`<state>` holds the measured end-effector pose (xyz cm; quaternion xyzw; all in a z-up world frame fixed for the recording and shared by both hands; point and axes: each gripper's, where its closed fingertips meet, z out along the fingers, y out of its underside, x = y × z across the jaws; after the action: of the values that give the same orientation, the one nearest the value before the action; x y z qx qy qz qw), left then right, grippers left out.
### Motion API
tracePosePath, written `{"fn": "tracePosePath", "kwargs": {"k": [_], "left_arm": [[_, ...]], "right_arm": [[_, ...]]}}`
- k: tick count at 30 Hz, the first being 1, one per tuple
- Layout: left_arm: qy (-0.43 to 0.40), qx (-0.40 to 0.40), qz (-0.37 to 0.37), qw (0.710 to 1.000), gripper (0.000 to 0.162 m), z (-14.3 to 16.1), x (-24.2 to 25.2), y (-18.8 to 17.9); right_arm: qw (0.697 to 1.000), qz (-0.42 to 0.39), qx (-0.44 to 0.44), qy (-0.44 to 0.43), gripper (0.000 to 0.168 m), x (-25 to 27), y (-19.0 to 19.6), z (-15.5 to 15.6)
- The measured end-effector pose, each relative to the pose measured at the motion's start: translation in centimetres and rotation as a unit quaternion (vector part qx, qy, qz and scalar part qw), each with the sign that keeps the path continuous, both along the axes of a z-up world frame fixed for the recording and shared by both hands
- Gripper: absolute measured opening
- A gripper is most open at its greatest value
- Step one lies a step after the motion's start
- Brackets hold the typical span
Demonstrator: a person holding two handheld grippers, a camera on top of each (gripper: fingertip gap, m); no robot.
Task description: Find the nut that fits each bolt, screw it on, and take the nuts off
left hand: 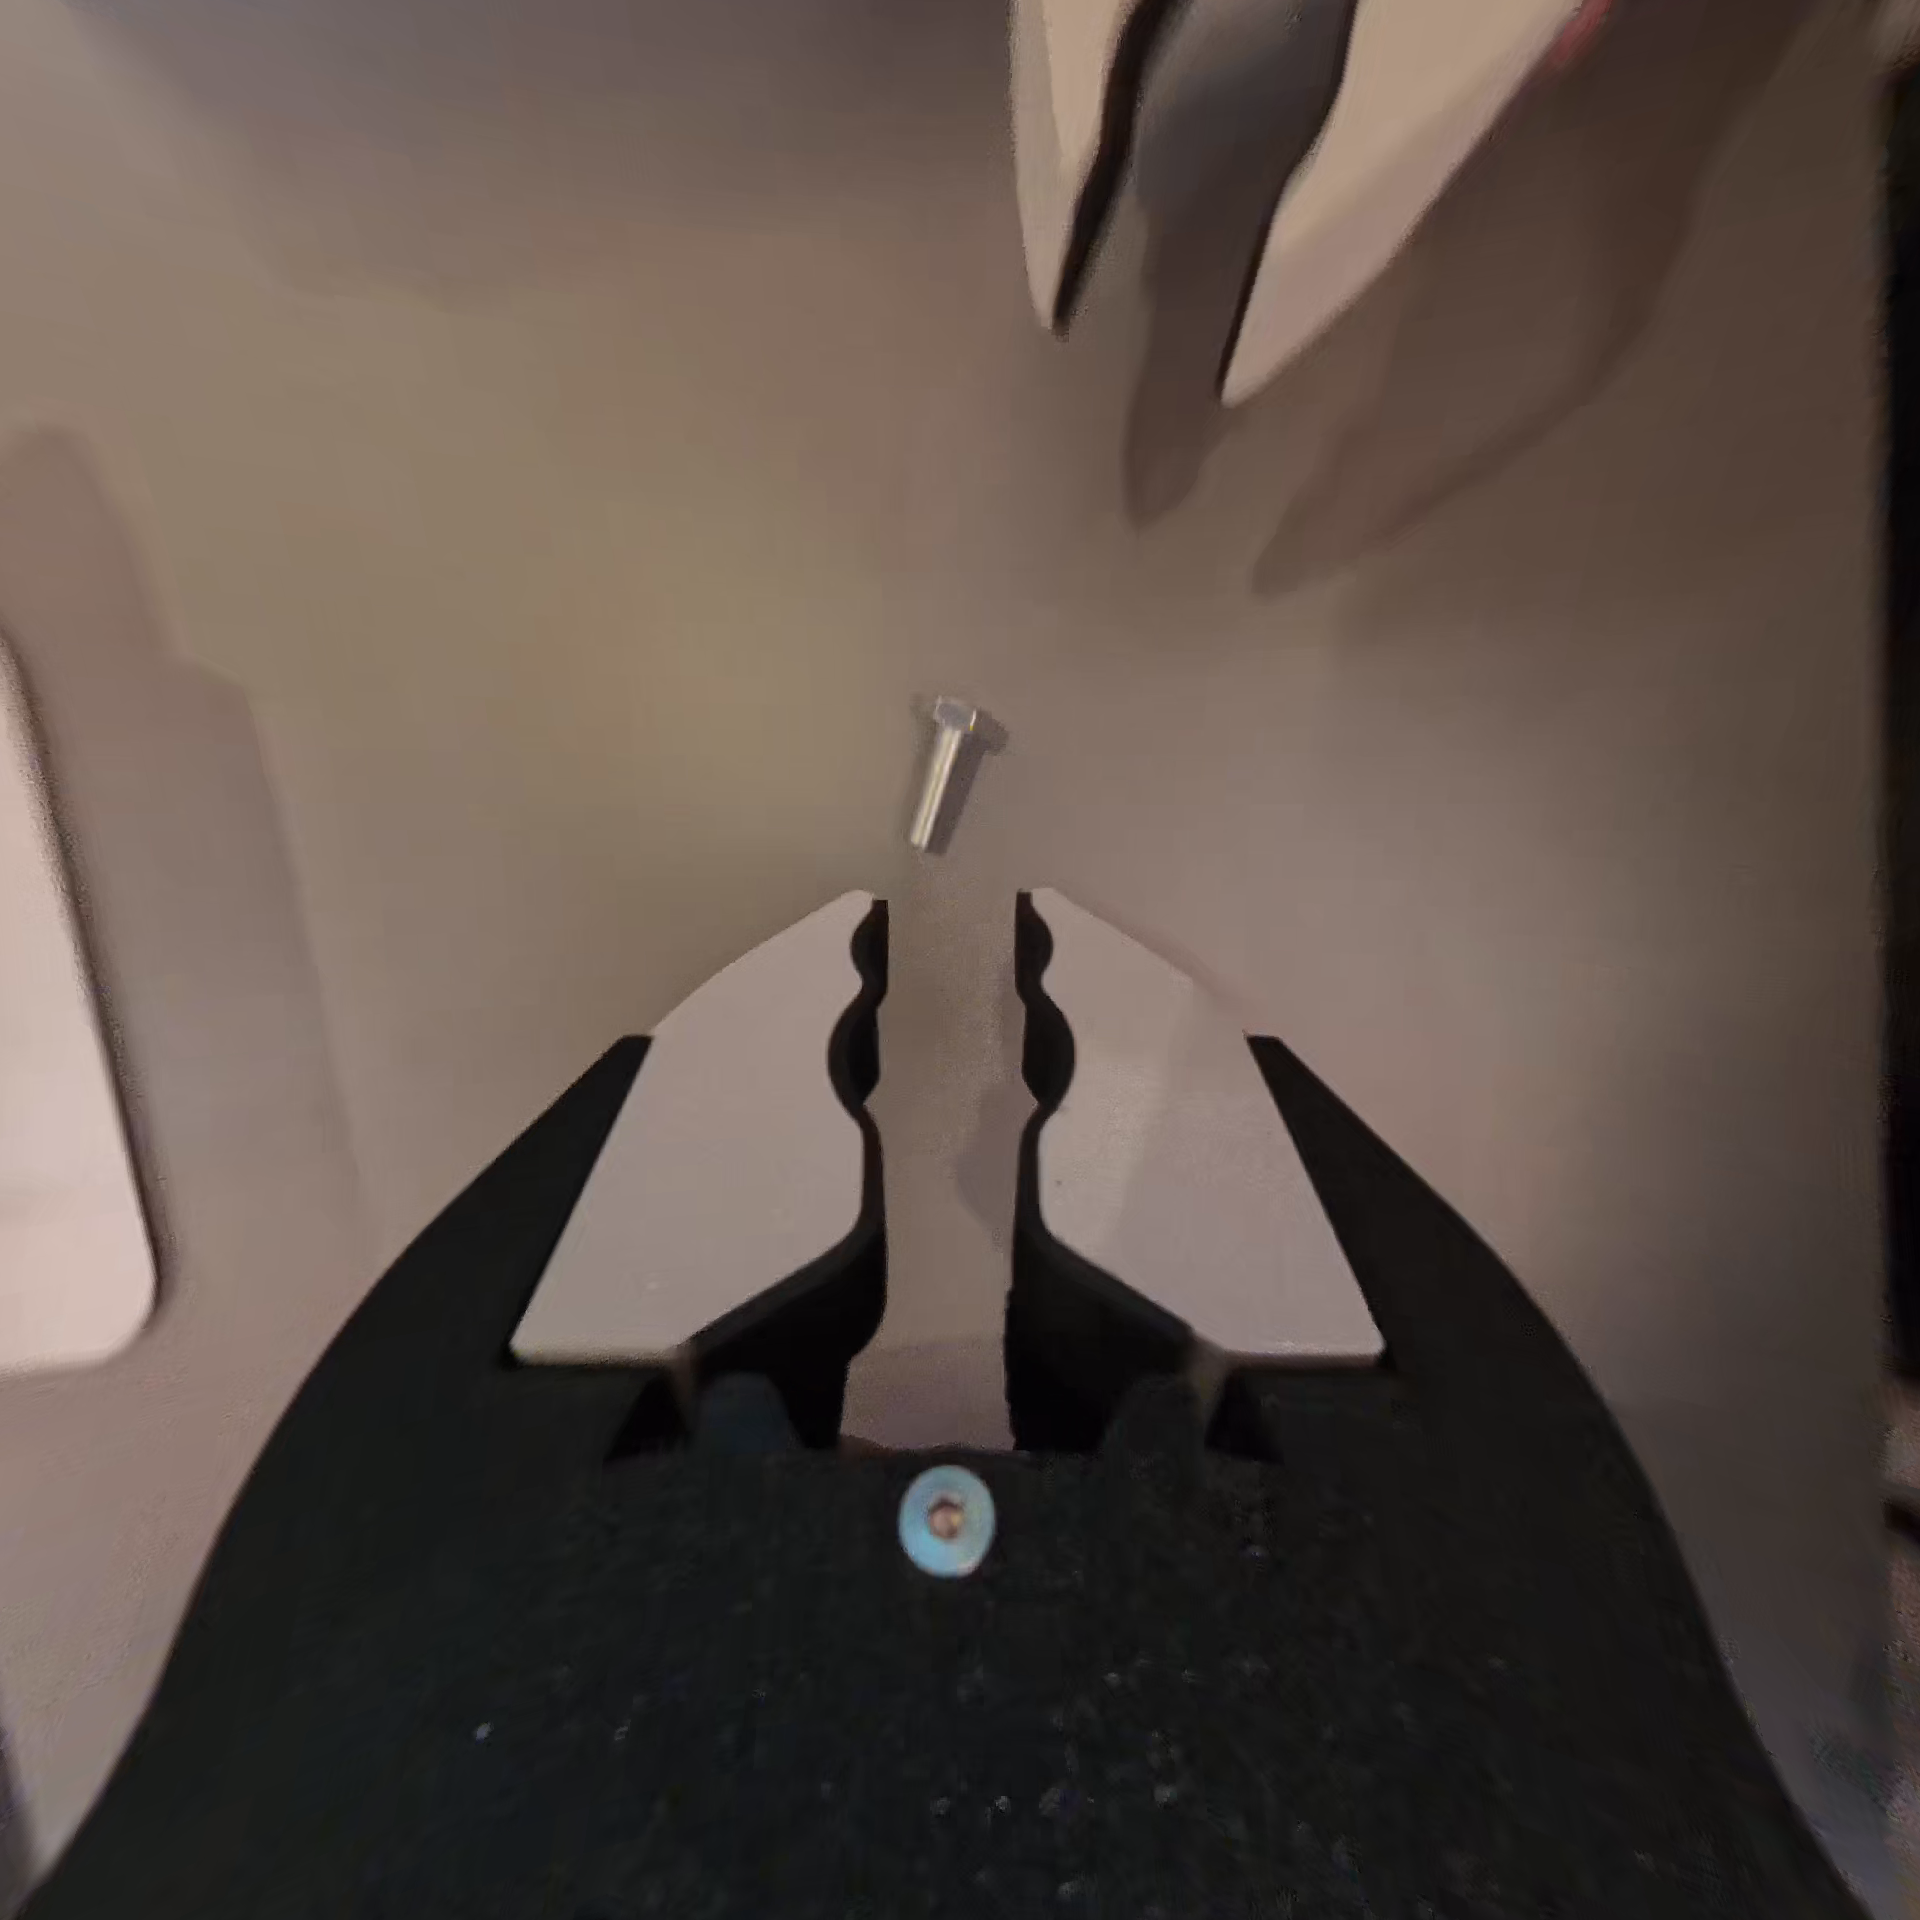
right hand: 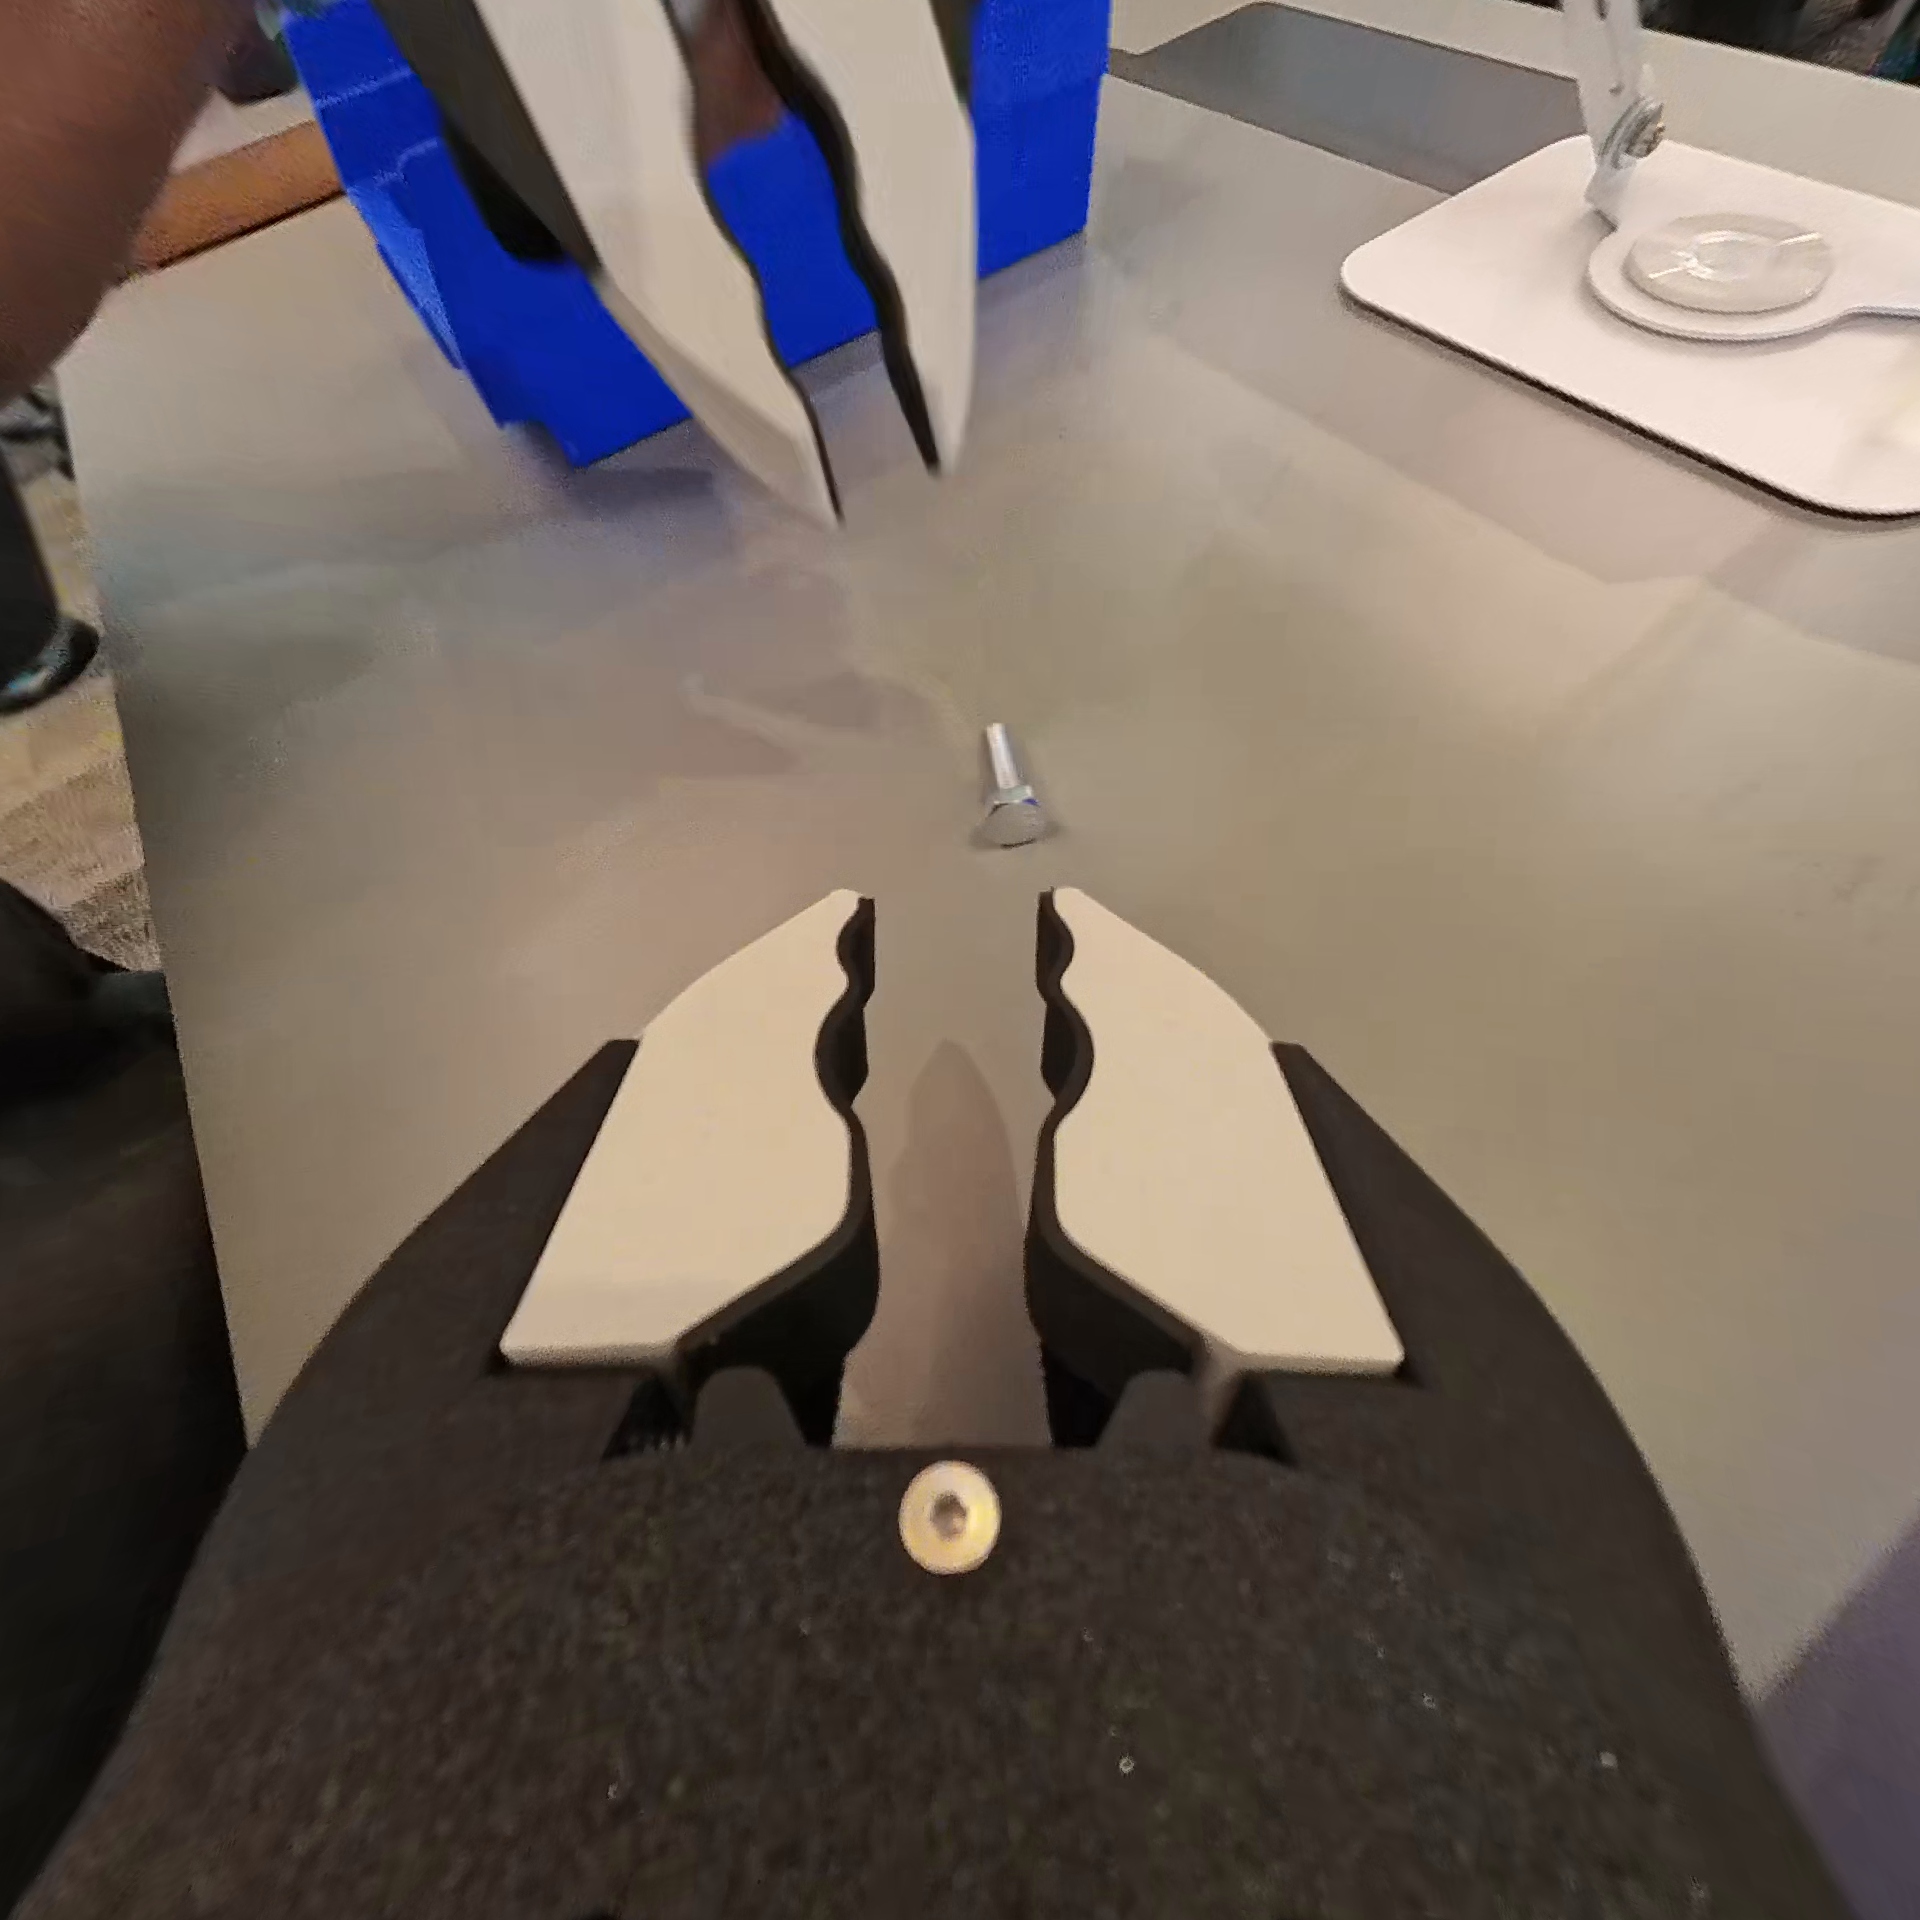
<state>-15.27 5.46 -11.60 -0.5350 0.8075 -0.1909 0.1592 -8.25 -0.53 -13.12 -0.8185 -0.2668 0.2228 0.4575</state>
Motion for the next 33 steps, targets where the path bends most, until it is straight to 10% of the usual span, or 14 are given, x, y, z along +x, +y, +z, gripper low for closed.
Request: {"fn": "tracePosePath", "kwargs": {"k": [5, 11, 17, 33], "left_arm": [[-0.271, -0.106, 0.21, 0.933, 0.032, 5.8, -3.6, -3.2], [-0.314, -0.129, 0.358, 0.87, 0.041, 1.3, -9.0, -6.9], [-0.337, -0.228, 0.369, 0.836, 0.038, 0.1, -9.5, -9.3], [-0.327, -0.254, 0.311, 0.855, 0.038, 0.6, -9.5, -11.3]], "right_arm": [[0.998, 0.03, 0.002, -0.063, 0.033, -1.1, 0.9, -1.6], [0.989, 0.045, -0.023, -0.14, 0.036, -1.8, 2.9, -4.2], [0.979, 0.051, -0.037, -0.195, 0.035, -2.5, 4.5, -5.1], [0.988, 0.053, -0.14, -0.042, 0.019, -3.2, 5.1, -5.5]]}}
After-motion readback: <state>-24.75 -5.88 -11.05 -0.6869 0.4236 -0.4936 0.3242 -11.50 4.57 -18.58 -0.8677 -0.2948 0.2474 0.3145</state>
